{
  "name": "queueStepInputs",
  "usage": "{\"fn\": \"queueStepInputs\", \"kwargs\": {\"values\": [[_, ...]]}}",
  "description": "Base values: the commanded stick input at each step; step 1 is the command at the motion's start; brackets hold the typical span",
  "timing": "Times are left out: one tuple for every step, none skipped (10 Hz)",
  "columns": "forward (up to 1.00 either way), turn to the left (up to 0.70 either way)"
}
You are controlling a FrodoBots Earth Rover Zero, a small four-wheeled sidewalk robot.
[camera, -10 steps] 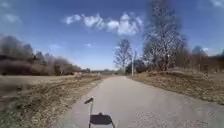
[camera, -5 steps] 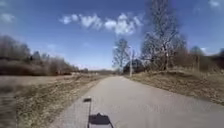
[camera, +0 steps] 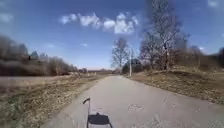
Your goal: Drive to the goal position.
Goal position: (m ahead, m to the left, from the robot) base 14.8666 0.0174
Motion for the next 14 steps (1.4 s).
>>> {"fn": "queueStepInputs", "kwargs": {"values": [[1.00, 0.00], [1.00, 0.00], [1.00, 0.00], [1.00, 0.00], [1.00, 0.00], [1.00, 0.00], [1.00, 0.00], [1.00, 0.00], [1.00, 0.00], [1.00, 0.00], [1.00, 0.00], [1.00, 0.00], [1.00, 0.00], [1.00, 0.00]]}}
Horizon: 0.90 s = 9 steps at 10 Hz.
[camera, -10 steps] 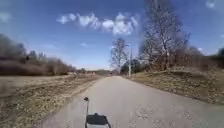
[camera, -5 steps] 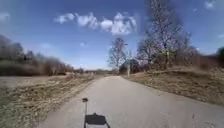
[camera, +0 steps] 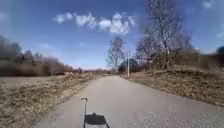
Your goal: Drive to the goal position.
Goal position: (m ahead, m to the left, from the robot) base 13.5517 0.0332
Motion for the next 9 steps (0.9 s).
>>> {"fn": "queueStepInputs", "kwargs": {"values": [[1.00, 0.00], [1.00, 0.00], [1.00, 0.00], [1.00, 0.00], [1.00, 0.00], [1.00, 0.00], [1.00, 0.00], [1.00, 0.00], [1.00, 0.00]]}}
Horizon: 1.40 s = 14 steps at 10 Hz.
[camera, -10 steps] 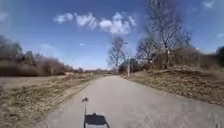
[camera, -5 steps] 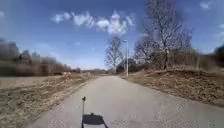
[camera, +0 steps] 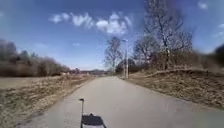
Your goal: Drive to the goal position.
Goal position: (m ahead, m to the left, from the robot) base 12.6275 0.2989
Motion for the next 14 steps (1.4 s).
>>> {"fn": "queueStepInputs", "kwargs": {"values": [[1.00, 0.00], [1.00, 0.00], [1.00, 0.00], [1.00, 0.00], [1.00, 0.00], [1.00, 0.00], [1.00, 0.00], [1.00, 0.00], [1.00, 0.00], [1.00, 0.00], [1.00, 0.00], [1.00, 0.00], [1.00, 0.00], [1.00, 0.00]]}}
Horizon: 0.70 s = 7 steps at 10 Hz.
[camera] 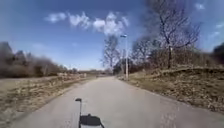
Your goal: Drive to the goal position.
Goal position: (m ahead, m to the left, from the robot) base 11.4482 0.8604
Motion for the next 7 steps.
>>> {"fn": "queueStepInputs", "kwargs": {"values": [[1.00, 0.00], [1.00, 0.00], [1.00, 0.00], [1.00, 0.00], [1.00, 0.00], [1.00, 0.00], [1.00, 0.00]]}}
